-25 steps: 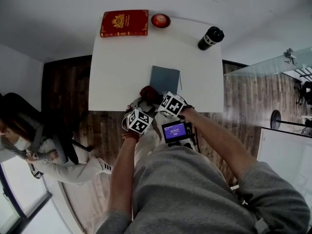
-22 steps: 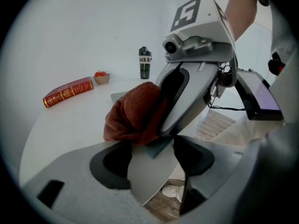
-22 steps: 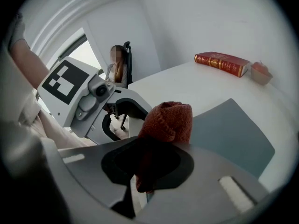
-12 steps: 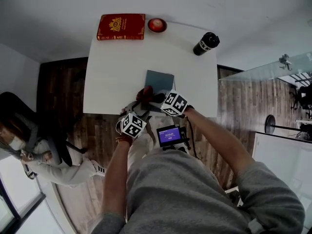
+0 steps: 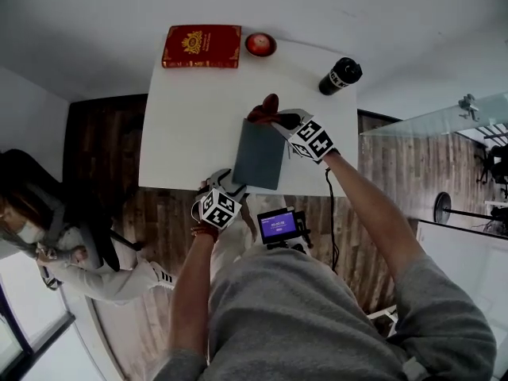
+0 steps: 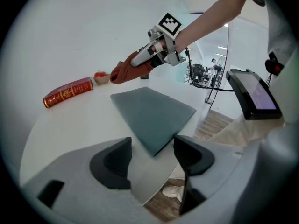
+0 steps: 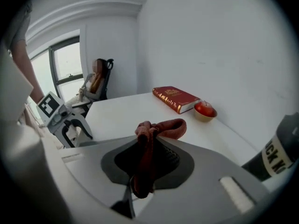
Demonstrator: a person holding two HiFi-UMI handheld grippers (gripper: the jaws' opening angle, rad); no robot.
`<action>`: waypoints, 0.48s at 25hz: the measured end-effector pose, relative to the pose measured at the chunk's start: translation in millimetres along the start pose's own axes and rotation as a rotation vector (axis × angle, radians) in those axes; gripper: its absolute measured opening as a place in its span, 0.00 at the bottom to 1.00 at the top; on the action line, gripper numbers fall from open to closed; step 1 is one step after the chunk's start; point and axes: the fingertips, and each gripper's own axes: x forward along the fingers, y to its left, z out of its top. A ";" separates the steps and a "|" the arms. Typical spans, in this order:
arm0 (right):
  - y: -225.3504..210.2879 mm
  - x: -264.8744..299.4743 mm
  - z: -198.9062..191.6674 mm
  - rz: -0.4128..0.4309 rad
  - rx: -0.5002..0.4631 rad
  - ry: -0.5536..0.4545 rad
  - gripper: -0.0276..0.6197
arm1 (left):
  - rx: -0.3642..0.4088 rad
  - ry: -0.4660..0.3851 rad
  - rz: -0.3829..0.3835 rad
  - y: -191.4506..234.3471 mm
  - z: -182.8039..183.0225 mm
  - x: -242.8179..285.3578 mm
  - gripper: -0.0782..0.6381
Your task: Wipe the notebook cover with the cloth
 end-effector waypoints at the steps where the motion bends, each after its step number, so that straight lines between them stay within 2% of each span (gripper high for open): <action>1: -7.0 2.6 -6.0 -0.014 -0.005 0.021 0.14 | 0.000 0.001 0.000 -0.4 -0.1 -0.2 0.51; 7: -5.9 29.6 -56.6 0.014 0.029 0.183 0.14 | -0.002 0.002 0.001 -0.1 1.5 -0.2 0.51; 12: 15.8 39.6 -74.5 0.040 0.053 0.207 0.14 | -0.002 0.004 -0.004 -4.7 -1.0 -1.8 0.51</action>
